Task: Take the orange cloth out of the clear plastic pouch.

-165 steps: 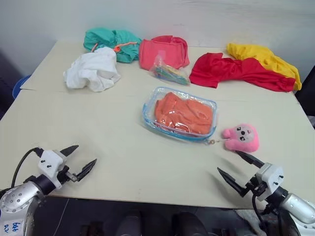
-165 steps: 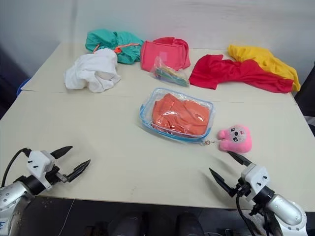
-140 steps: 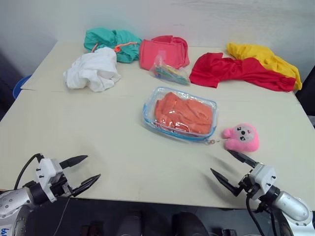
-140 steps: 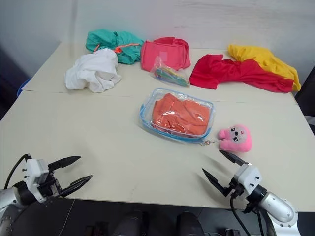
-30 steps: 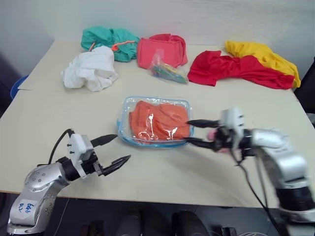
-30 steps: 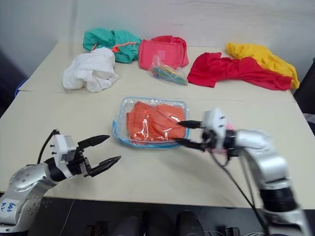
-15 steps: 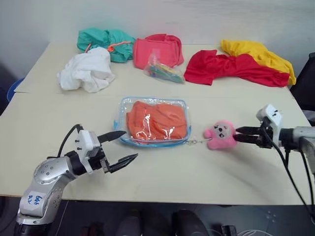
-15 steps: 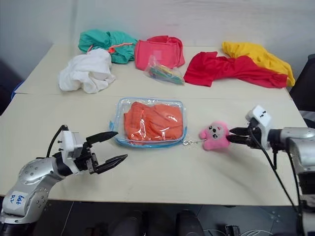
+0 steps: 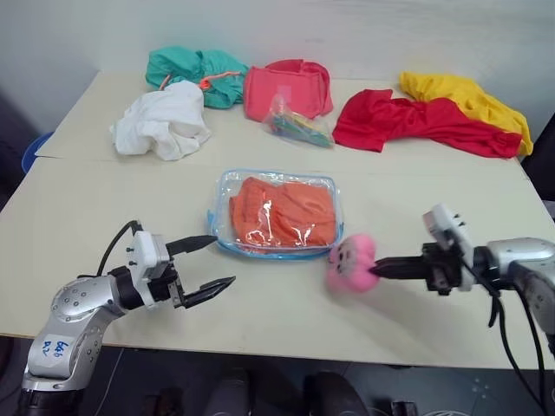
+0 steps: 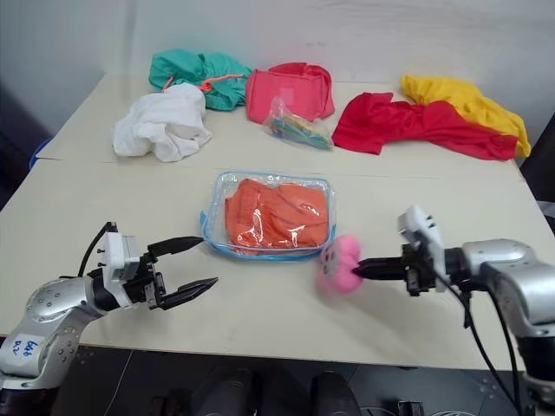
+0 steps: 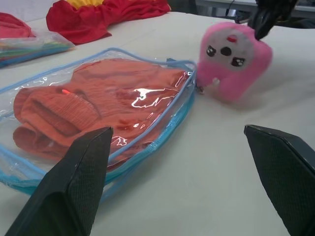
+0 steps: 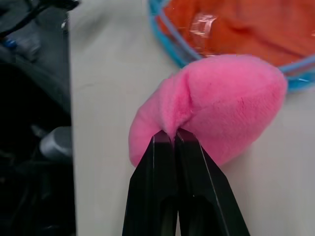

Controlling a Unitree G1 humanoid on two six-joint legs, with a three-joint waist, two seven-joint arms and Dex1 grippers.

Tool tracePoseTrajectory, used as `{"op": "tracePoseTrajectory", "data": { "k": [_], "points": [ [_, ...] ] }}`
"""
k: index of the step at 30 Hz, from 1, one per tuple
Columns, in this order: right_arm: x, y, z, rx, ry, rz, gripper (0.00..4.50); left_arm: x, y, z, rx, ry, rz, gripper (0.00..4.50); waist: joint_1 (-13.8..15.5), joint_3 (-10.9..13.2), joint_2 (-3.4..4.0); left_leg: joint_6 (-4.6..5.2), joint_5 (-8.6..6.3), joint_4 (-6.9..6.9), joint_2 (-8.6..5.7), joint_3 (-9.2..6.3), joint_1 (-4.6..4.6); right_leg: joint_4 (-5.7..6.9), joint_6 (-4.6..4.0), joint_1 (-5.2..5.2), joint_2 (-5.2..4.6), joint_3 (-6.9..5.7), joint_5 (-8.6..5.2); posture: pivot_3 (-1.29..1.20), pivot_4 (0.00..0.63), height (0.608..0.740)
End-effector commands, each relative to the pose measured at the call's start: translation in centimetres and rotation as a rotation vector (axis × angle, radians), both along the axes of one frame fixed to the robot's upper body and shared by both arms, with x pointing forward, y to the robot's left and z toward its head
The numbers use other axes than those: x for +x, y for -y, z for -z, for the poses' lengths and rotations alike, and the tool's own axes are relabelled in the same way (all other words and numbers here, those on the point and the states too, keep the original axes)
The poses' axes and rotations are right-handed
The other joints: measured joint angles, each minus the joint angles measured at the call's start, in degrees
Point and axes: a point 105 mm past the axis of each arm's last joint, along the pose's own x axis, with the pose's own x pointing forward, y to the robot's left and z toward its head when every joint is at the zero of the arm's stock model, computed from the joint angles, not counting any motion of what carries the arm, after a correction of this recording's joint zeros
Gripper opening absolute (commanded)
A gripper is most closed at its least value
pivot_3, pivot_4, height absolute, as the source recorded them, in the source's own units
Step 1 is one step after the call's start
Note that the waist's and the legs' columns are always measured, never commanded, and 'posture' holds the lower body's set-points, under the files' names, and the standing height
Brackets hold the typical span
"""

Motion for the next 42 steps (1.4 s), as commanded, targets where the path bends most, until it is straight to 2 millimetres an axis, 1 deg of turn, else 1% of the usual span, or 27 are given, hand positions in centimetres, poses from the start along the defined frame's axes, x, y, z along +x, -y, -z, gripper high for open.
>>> {"op": "tracePoseTrajectory", "data": {
  "k": [1, 3, 6, 9, 10, 12, 13, 15, 17, 18, 19, 20, 21, 23, 25, 27, 29, 31, 32, 34, 36, 38, 41, 42],
  "points": [
    [0.1, -2.5, 0.8, 0.023, 0.092, -0.02, 0.04, -0.3, 0.5, -0.6, 0.016, 0.035, 0.033, 4.5, 0.0, 0.0, -0.01, 0.0, 0.0, 0.0, -0.02, 0.0, 0.0, 0.0, 0.01, 0.0, -0.01, 0.01, 0.01, 0.0, 0.15, 0.74],
    [0.7, -3.7, 1.3, 0.076, 0.113, 0.004, 0.04, -0.3, 1.1, -0.4, 0.036, 0.026, 0.071, 4.5, 0.0, 0.0, 0.01, -0.01, 0.01, 0.0, -0.04, 0.01, -0.02, 0.0, 0.01, -0.03, -0.03, 0.03, 0.01, 0.0, 0.15, 0.74],
    [1.4, -4.8, 2.0, 0.118, 0.134, 0.036, 0.04, -0.4, 2.4, 0.2, 0.068, 0.014, 0.139, 4.5, 0.2, 0.0, 0.0, -0.01, 0.01, -0.01, -0.05, -0.02, -0.03, -0.04, 0.01, -0.01, -0.03, 0.0, 0.01, 0.0, 0.15, 0.74],
    [1.7, -5.4, 3.8, 0.064, 0.201, 0.022, 0.66, 0.9, 5.5, 1.4, 0.089, -0.04, 0.212, 4.5, 0.5, 0.0, 0.01, -0.01, 0.01, 0.02, -0.09, -0.05, -0.04, -0.05, 0.02, 0.01, -0.03, -0.02, 0.01, 0.0, 0.15, 0.74],
    [1.6, -5.6, 4.2, 0.056, 0.209, 0.012, 0.92, 1.3, 6.3, 1.7, 0.096, -0.054, 0.224, 4.5, 0.4, 0.0, 0.01, -0.01, 0.01, 0.05, -0.1, -0.06, -0.04, -0.03, 0.02, 0.02, -0.04, -0.02, 0.01, 0.0, 0.15, 0.74],
    [1.6, -5.7, 4.5, 0.039, 0.228, -0.004, 1.62, 2.0, 8.4, 1.9, 0.071, -0.043, 0.261, 4.5, 0.2, 0.0, 0.0, 0.0, 0.01, 0.08, -0.12, -0.04, -0.05, 0.05, 0.04, 0.0, -0.02, 0.01, 0.02, 0.0, 0.15, 0.74],
    [1.8, -5.7, 4.4, 0.038, 0.248, 0.015, 1.96, 2.2, 9.4, 2.0, 0.08, -0.028, 0.273, 4.5, 0.1, 0.0, 0.0, 0.0, 0.01, 0.08, -0.12, -0.02, -0.05, 0.27, 0.05, -0.01, -0.02, 0.02, 0.03, 0.0, 0.15, 0.74],
    [2.0, -5.5, 4.5, 0.034, 0.244, 0.036, 2.58, 2.3, 10.9, 2.4, 0.088, -0.028, 0.307, 4.5, -0.2, 0.0, -0.01, -0.01, 0.01, 0.07, -0.08, 0.03, -0.06, 0.29, 0.05, -0.06, 0.05, 0.04, 0.03, 0.0, 0.15, 0.74],
    [1.7, -5.0, 4.6, 0.012, 0.225, 0.045, 3.32, 2.4, 11.8, 3.5, 0.122, -0.046, 0.333, 4.5, -0.3, 0.0, -0.01, -0.05, 0.04, 0.03, -0.04, 0.04, -0.05, 0.31, 0.05, -0.09, 0.1, 0.04, 0.03, 0.0, 0.15, 0.74],
    [1.4, -4.6, 4.6, 0.005, 0.223, 0.044, 3.61, 2.5, 12.0, 4.2, 0.161, -0.048, 0.339, 4.5, -0.1, 0.0, -0.01, -0.08, 0.05, 0.02, -0.02, 0.02, -0.04, 0.33, 0.05, -0.1, 0.12, 0.02, 0.03, 0.0, 0.15, 0.74],
    [1.0, -4.0, 4.3, 0.003, 0.229, 0.05, 4.0, 2.6, 12.1, 4.8, 0.197, -0.037, 0.334, 4.5, 0.0, 0.0, 0.0, -0.1, 0.06, 0.02, -0.01, 0.0, -0.04, 0.33, 0.05, -0.1, 0.12, 0.0, 0.02, 0.0, 0.15, 0.74],
    [0.6, -3.1, 3.9, 0.003, 0.232, 0.053, 4.37, 2.9, 12.1, 5.0, 0.208, -0.032, 0.319, 4.31, 0.1, 0.0, 0.0, -0.1, 0.06, 0.02, -0.02, -0.01, -0.04, 0.33, 0.05, -0.1, 0.11, 0.0, 0.02, 0.0, 0.15, 0.74],
    [0.1, -2.0, 3.5, 0.002, 0.234, 0.054, 4.5, 3.4, 11.9, 5.0, 0.203, -0.026, 0.28, 4.09, 0.3, 0.0, 0.0, -0.09, 0.06, 0.03, -0.03, -0.01, -0.05, 0.31, 0.05, -0.09, 0.09, 0.01, 0.02, 0.0, 0.15, 0.74],
    [-0.6, 0.2, 3.0, -0.018, 0.226, 0.065, 4.5, 3.7, 11.8, 4.6, 0.176, -0.026, 0.262, 3.57, 0.7, 0.0, -0.01, -0.03, 0.03, 0.11, -0.08, -0.02, -0.06, 0.28, 0.05, -0.01, 0.02, -0.01, 0.03, 0.0, 0.15, 0.74],
    [-0.5, 2.0, 2.6, -0.067, 0.273, 0.086, 4.5, 3.4, 11.5, 4.6, 0.175, -0.028, 0.272, 2.92, 0.8, 0.0, -0.03, 0.04, -0.01, 0.21, -0.12, 0.0, -0.06, 0.2, 0.07, 0.04, -0.01, 0.02, 0.03, 0.0, 0.15, 0.74],
    [0.9, 3.5, 2.0, -0.158, 0.41, 0.105, 4.5, 3.3, 11.2, 4.7, 0.185, -0.032, 0.278, 2.32, 0.2, 0.0, -0.04, 0.03, -0.01, 0.27, -0.09, 0.02, 0.0, 0.15, 0.07, 0.05, 0.02, 0.06, 0.04, 0.0, 0.15, 0.74],
    [2.9, 4.2, 1.2, -0.23, 0.575, 0.121, 4.5, 3.1, 11.1, 4.8, 0.191, -0.033, 0.287, 1.83, -0.5, 0.0, -0.06, 0.0, 0.01, 0.22, -0.06, 0.06, 0.2, 0.21, 0.07, 0.15, 0.05, 0.09, 0.04, 0.0, 0.15, 0.74],
    [5.2, 3.8, 0.5, -0.274, 0.703, 0.119, 4.5, 3.0, 11.0, 4.9, 0.2, -0.034, 0.295, 1.29, -0.9, 0.0, -0.05, -0.05, 0.05, 0.14, -0.07, 0.13, 0.37, 0.24, 0.07, 0.21, 0.05, 0.16, 0.04, 0.0, 0.15, 0.74],
    [6.1, 3.3, 0.4, -0.304, 0.763, 0.091, 4.5, 3.2, 10.9, 4.9, 0.208, -0.018, 0.277, 1.09, -1.3, 0.0, -0.05, -0.07, 0.06, 0.13, -0.05, 0.13, 0.4, 0.25, 0.07, 0.22, 0.07, 0.16, 0.04, 0.0, 0.15, 0.74],
    [7.7, 1.8, 0.5, -0.34, 0.835, 0.018, 4.5, 3.7, 10.9, 4.7, 0.195, -0.026, 0.251, 0.63, -1.4, 0.0, -0.05, -0.09, 0.08, 0.1, -0.05, 0.12, 0.37, 0.25, 0.07, 0.19, 0.07, 0.15, 0.04, 0.0, 0.15, 0.74],
    [9.1, 0.1, 0.4, -0.356, 0.887, -0.04, 4.5, 3.9, 10.9, 4.3, 0.178, -0.031, 0.245, 0.32, -1.4, 0.0, -0.05, -0.11, 0.08, 0.1, -0.04, 0.12, 0.31, 0.25, 0.07, 0.12, 0.08, 0.15, 0.04, 0.0, 0.15, 0.74],
    [9.9, -1.2, 0.4, -0.361, 0.911, -0.093, 4.5, 3.9, 10.9, 4.2, 0.179, -0.032, 0.254, 0.26, -1.3, 0.0, -0.05, -0.11, 0.09, 0.13, -0.05, 0.13, 0.17, 0.33, 0.07, -0.02, 0.07, 0.15, 0.04, 0.0, 0.15, 0.74],
    [10.5, -3.0, 0.6, -0.368, 0.915, -0.18, 4.5, 4.0, 10.9, 3.9, 0.166, -0.034, 0.253, 0.26, -1.2, 0.1, -0.05, -0.09, 0.08, 0.23, -0.04, 0.06, -0.03, 0.53, 0.07, -0.1, 0.03, 0.05, 0.04, 0.0, 0.15, 0.74],
    [10.6, -3.5, 0.8, -0.365, 0.912, -0.203, 4.32, 4.0, 10.9, 3.8, 0.165, -0.035, 0.254, 0.26, -1.2, 0.0, -0.05, -0.07, 0.07, 0.27, -0.05, 0.06, -0.04, 0.52, 0.07, -0.09, 0.02, 0.04, 0.04, 0.0, 0.15, 0.74]
  ]
}}
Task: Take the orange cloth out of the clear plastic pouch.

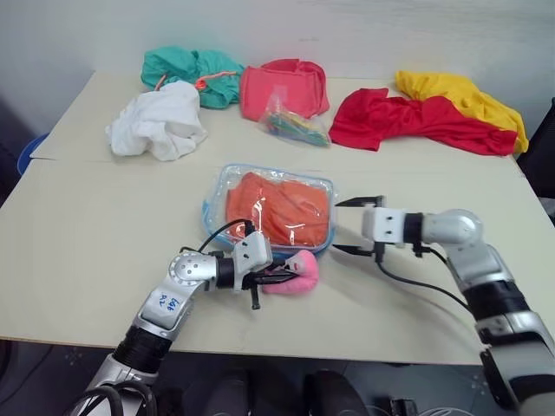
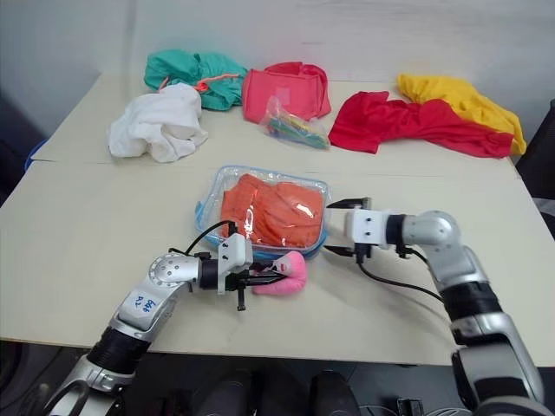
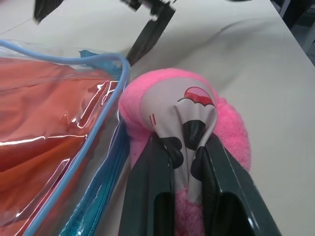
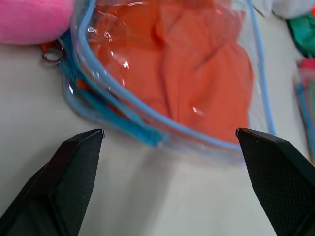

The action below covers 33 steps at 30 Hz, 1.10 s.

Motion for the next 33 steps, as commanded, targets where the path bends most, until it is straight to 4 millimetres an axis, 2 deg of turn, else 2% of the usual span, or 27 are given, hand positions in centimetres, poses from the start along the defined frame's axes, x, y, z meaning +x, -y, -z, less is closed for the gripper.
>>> {"op": "tracePoseTrajectory", "data": {
  "k": [1, 4, 7, 10, 13, 14, 22, 27, 33],
  "points": [
    [0.2, -1.0, -0.2, -0.03, 0.023, -0.065, 4.11, 0.3, -0.3, -0.7, -0.004, 0.011, -0.009, 0.26, 0.0, 0.0, 0.0, 0.0, 0.0, 0.01, 0.0, 0.0, -0.01, 0.0, 0.0, 0.01, -0.01, -0.01, 0.0, 0.0, 0.15, 0.74],
    [0.4, -1.4, -0.2, -0.05, 0.028, -0.101, 3.24, 0.5, -0.6, -1.2, -0.013, 0.012, -0.019, 0.26, -0.1, 0.0, 0.0, 0.0, 0.0, 0.08, 0.01, -0.03, -0.01, 0.09, 0.0, 0.0, 0.0, -0.01, 0.0, 0.0, 0.15, 0.74],
    [0.4, -1.3, -0.3, -0.052, 0.027, -0.117, 2.17, 0.8, -1.1, -1.4, -0.018, 0.01, -0.041, 0.26, -0.1, 0.0, 0.0, 0.0, 0.0, 0.11, 0.01, -0.04, -0.01, 0.12, 0.0, 0.0, 0.0, -0.01, 0.0, 0.0, 0.15, 0.74],
    [0.0, -0.9, 0.0, -0.06, -0.017, -0.142, 1.17, 0.5, -2.3, -1.7, -0.033, -0.005, -0.045, 0.26, -0.2, 0.0, 0.0, 0.0, 0.0, 0.11, 0.01, -0.04, -0.01, 0.13, 0.0, 0.0, 0.0, -0.01, 0.0, 0.0, 0.15, 0.74],
    [0.0, -0.7, -0.4, -0.056, 0.014, -0.152, 0.15, 0.2, -3.6, -2.1, -0.06, -0.033, -0.058, 0.26, -0.3, 0.0, 0.01, 0.0, 0.0, 0.09, 0.05, -0.04, 0.0, 0.13, 0.0, -0.01, 0.02, -0.01, 0.0, 0.0, 0.15, 0.74],
    [0.1, -0.7, -0.5, -0.052, 0.021, -0.153, 0.03, 0.3, -4.3, -2.2, -0.067, -0.04, -0.076, 0.26, -0.2, 0.0, 0.01, 0.0, 0.0, 0.09, 0.05, -0.04, 0.0, 0.14, -0.01, -0.02, 0.02, -0.01, 0.0, 0.0, 0.15, 0.74],
    [0.0, 0.3, -0.5, -0.052, 0.019, -0.148, 0.03, 1.1, -10.4, -3.6, -0.115, -0.079, -0.254, 0.26, -0.2, 0.0, 0.02, 0.0, 0.0, 0.11, 0.04, -0.06, -0.01, 0.13, -0.01, -0.01, -0.03, -0.01, 0.0, 0.0, 0.15, 0.74],
    [-0.2, 0.9, -0.8, -0.044, 0.03, -0.153, 0.03, 2.7, -14.7, -4.4, -0.171, -0.074, -0.438, 0.26, -0.2, 0.0, 0.02, 0.01, -0.01, 0.11, 0.03, -0.08, -0.01, 0.14, 0.0, -0.01, -0.03, -0.03, 0.0, 0.0, 0.15, 0.74],
    [-0.5, 1.5, -1.2, -0.037, 0.034, -0.158, 0.03, 5.9, -20.5, -6.1, -0.293, -0.007, -0.748, 0.26, -0.2, 0.0, 0.0, 0.02, -0.01, 0.15, 0.03, -0.1, -0.01, 0.17, 0.0, -0.01, -0.05, -0.1, 0.0, 0.0, 0.15, 0.74]
  ]
}}
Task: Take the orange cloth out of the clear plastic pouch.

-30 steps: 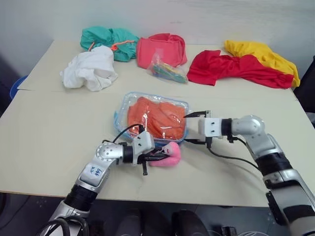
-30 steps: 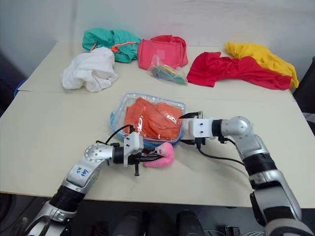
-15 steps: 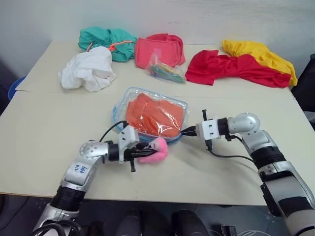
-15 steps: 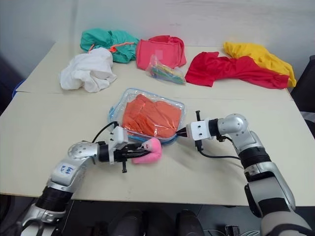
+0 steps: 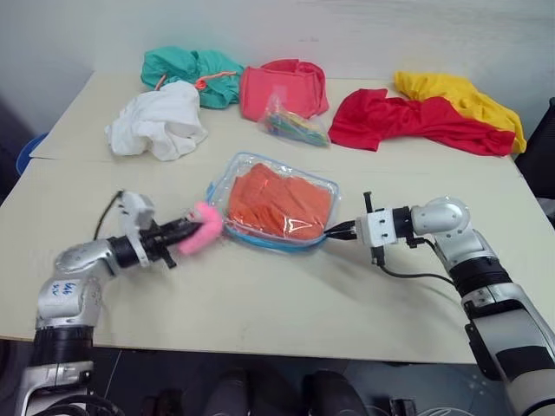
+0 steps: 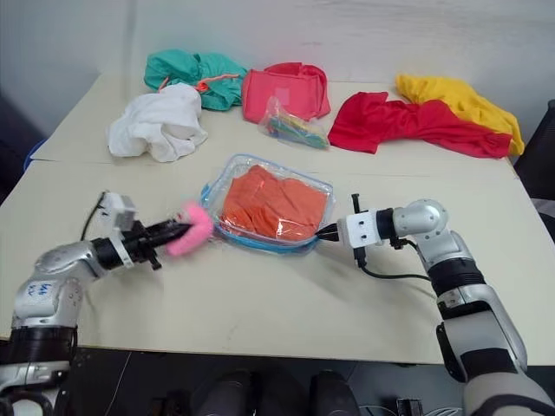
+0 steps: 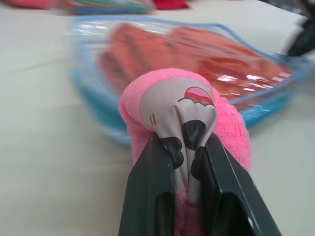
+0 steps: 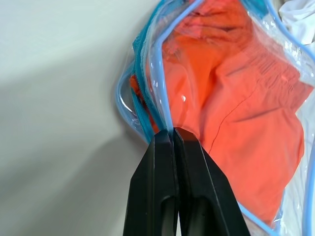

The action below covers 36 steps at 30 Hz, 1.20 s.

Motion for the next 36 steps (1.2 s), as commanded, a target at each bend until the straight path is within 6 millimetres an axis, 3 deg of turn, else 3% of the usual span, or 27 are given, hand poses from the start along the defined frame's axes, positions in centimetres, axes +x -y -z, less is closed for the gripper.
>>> {"op": "tracePoseTrajectory", "data": {
  "k": [1, 4, 9, 17, 19, 21, 24, 28, 31, 35, 36],
  "points": [
    [-0.1, 1.3, -1.4, 0.033, 0.033, 0.016, 0.03, 1.5, -3.5, -1.5, -0.007, 0.077, -0.201, 0.26, 0.0, 0.0, 0.0, 0.0, 0.0, 0.0, 0.0, 0.0, 0.0, 0.0, 0.0, 0.0, 0.0, -0.02, 0.0, 0.0, 0.15, 0.74],
    [-0.3, 1.3, -1.5, 0.045, 0.025, 0.005, 0.03, 2.5, -4.5, -1.7, 0.019, 0.118, -0.295, 0.26, 0.0, 0.0, 0.0, 0.0, 0.0, 0.0, 0.01, -0.01, -0.01, -0.01, 0.0, 0.0, -0.01, -0.14, 0.0, 0.0, 0.15, 0.74],
    [-0.5, 1.5, -1.0, 0.066, 0.006, 0.011, 0.03, 2.7, -3.0, -1.2, -0.012, 0.106, -0.236, 0.26, 0.0, 0.0, -0.01, 0.0, 0.0, 0.01, 0.01, -0.01, -0.03, 0.02, 0.0, -0.01, -0.06, -0.25, 0.0, 0.0, 0.15, 0.74],
    [-0.8, 2.4, -0.5, 0.1, -0.013, 0.053, 0.03, 2.9, -7.1, -2.3, -0.026, 0.152, -0.428, 0.26, -0.1, 0.0, -0.02, -0.01, 0.0, 0.02, 0.02, -0.02, -0.03, 0.04, 0.0, -0.02, -0.04, -0.28, 0.0, 0.0, 0.15, 0.74],
    [-0.8, 2.4, -0.5, 0.15, -0.051, 0.073, 0.03, 2.7, -7.1, -2.5, -0.045, 0.147, -0.404, 0.26, -0.1, 0.0, -0.02, -0.01, 0.0, 0.02, 0.04, -0.01, -0.03, 0.05, 0.0, -0.03, -0.05, -0.32, 0.0, 0.0, 0.15, 0.74],
    [-1.1, 2.2, -1.0, 0.246, -0.136, 0.087, 0.0, 2.3, -6.2, -2.1, -0.025, 0.101, -0.324, 0.99, 0.0, 0.0, -0.02, -0.01, 0.0, 0.03, 0.03, -0.01, -0.04, 0.06, 0.0, -0.04, -0.05, -0.33, 0.0, 0.0, 0.15, 0.74],
    [-1.9, 2.3, -0.9, 0.253, -0.139, 0.075, 0.68, 2.1, -6.2, -1.7, 0.073, 0.063, -0.29, 1.9, 0.0, 0.0, -0.02, -0.01, 0.0, 0.02, 0.03, -0.02, -0.04, 0.06, 0.0, -0.03, -0.06, -0.33, 0.0, 0.0, 0.15, 0.74],
    [-3.3, 3.0, -1.8, 0.302, -0.146, 0.087, 2.0, 1.3, -7.3, -4.5, 0.136, 0.181, -0.243, 3.1, 0.1, 0.0, -0.02, -0.01, 0.0, 0.02, 0.03, -0.02, -0.05, 0.05, 0.0, -0.04, -0.06, -0.33, 0.0, 0.0, 0.15, 0.74],
    [-5.3, 4.0, -2.5, 0.354, -0.221, 0.123, 3.02, 0.4, -7.7, -6.2, 0.239, 0.272, -0.177, 3.12, 0.3, 0.0, -0.02, -0.01, 0.0, -0.01, 0.02, -0.03, -0.11, 0.0, 0.0, -0.08, -0.07, -0.34, 0.0, 0.0, 0.15, 0.74],
    [-8.2, 5.0, -2.5, 0.392, -0.304, 0.198, 4.33, 0.0, -6.3, -8.1, 0.376, 0.361, -0.049, 3.99, 0.8, 0.0, -0.02, -0.01, -0.01, -0.04, 0.0, -0.09, -0.18, -0.06, 0.0, -0.08, -0.1, -0.41, 0.0, 0.0, 0.15, 0.74],
    [-8.9, 4.8, -2.4, 0.404, -0.322, 0.211, 4.5, -0.1, -4.9, -8.6, 0.437, 0.399, 0.031, 4.28, 1.1, 0.0, -0.02, -0.01, -0.01, -0.02, 0.01, -0.09, -0.17, -0.07, 0.0, -0.06, -0.09, -0.41, 0.0, 0.0, 0.15, 0.74]
  ]
}}
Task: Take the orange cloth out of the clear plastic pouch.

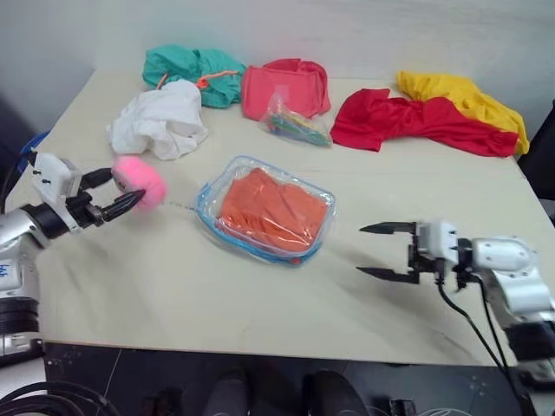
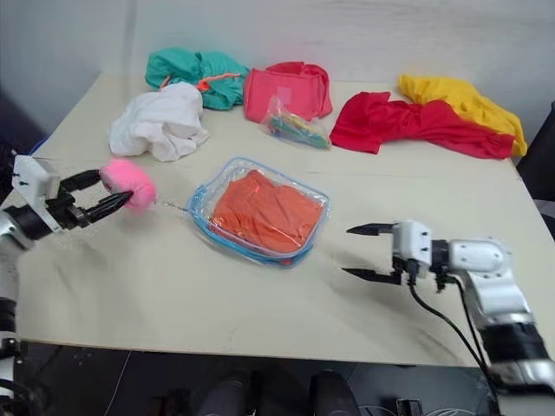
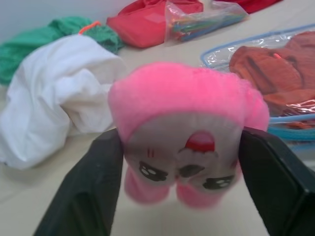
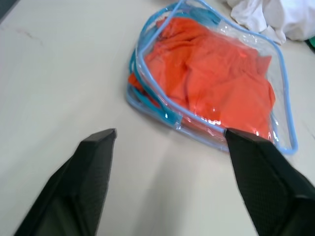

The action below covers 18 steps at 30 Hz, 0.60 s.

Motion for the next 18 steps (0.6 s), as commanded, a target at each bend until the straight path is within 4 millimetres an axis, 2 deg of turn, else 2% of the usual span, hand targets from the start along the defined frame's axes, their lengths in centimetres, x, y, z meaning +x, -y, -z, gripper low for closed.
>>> {"op": "tracePoseTrajectory", "data": {
  "k": [1, 3, 5, 6, 9, 12, 18],
  "points": [
    [-2.0, -0.7, -1.8, 0.065, 0.003, 0.027, 4.5, -0.3, 3.2, -2.4, 0.196, 0.104, 0.186, 4.49, 0.6, 0.0, 0.0, 0.0, 0.0, 0.02, -0.02, 0.01, 0.0, 0.03, 0.0, -0.01, -0.01, 0.01, 0.0, 0.0, 0.15, 0.74],
    [-2.7, -1.2, -1.9, 0.084, -0.008, 0.039, 4.5, -0.5, 5.1, -1.1, 0.339, 0.072, 0.302, 4.49, 0.7, 0.0, 0.0, 0.01, 0.0, 0.11, -0.02, 0.01, -0.01, 0.05, 0.0, 0.0, 0.0, 0.01, 0.0, 0.0, 0.15, 0.74],
    [-2.9, -2.0, -2.0, 0.11, -0.011, 0.044, 4.5, -0.4, 6.8, 1.6, 0.569, 0.037, 0.427, 4.49, 0.7, 0.0, 0.0, 0.01, -0.01, 0.12, -0.05, 0.04, 0.0, 0.04, 0.0, 0.01, 0.01, 0.04, 0.0, 0.0, 0.15, 0.74],
    [-3.0, -2.4, -2.0, 0.121, -0.018, 0.046, 4.5, 0.0, 7.5, 2.1, 0.595, 0.044, 0.453, 4.49, 0.7, 0.0, 0.0, 0.01, -0.01, 0.12, -0.06, 0.06, 0.01, 0.04, 0.0, 0.0, 0.02, 0.05, 0.0, 0.0, 0.15, 0.74],
    [-3.2, -3.2, -1.9, 0.131, -0.024, 0.039, 4.5, 1.4, 9.0, 1.8, 0.529, 0.099, 0.462, 4.49, 0.7, 0.0, -0.03, 0.01, 0.0, 0.12, -0.04, 0.07, 0.0, 0.11, 0.0, -0.04, 0.08, 0.04, 0.0, 0.0, 0.15, 0.74],
    [-3.5, -3.9, -1.7, 0.151, -0.037, 0.038, 4.5, 1.9, 11.1, 3.8, 0.61, 0.087, 0.562, 4.49, 0.7, 0.0, -0.08, 0.01, 0.0, 0.14, -0.03, 0.06, -0.05, 0.17, 0.0, -0.09, 0.09, 0.01, 0.0, 0.0, 0.15, 0.74],
    [-3.8, -4.5, -1.4, 0.165, -0.041, 0.041, 4.5, 3.2, 12.6, 4.6, 0.687, 0.107, 0.592, 4.49, 0.7, 0.1, -0.13, 0.03, -0.01, 0.32, -0.05, 0.01, -0.4, 0.22, 0.02, -0.33, 0.09, -0.16, 0.01, 0.0, 0.15, 0.74]
  ]
}}
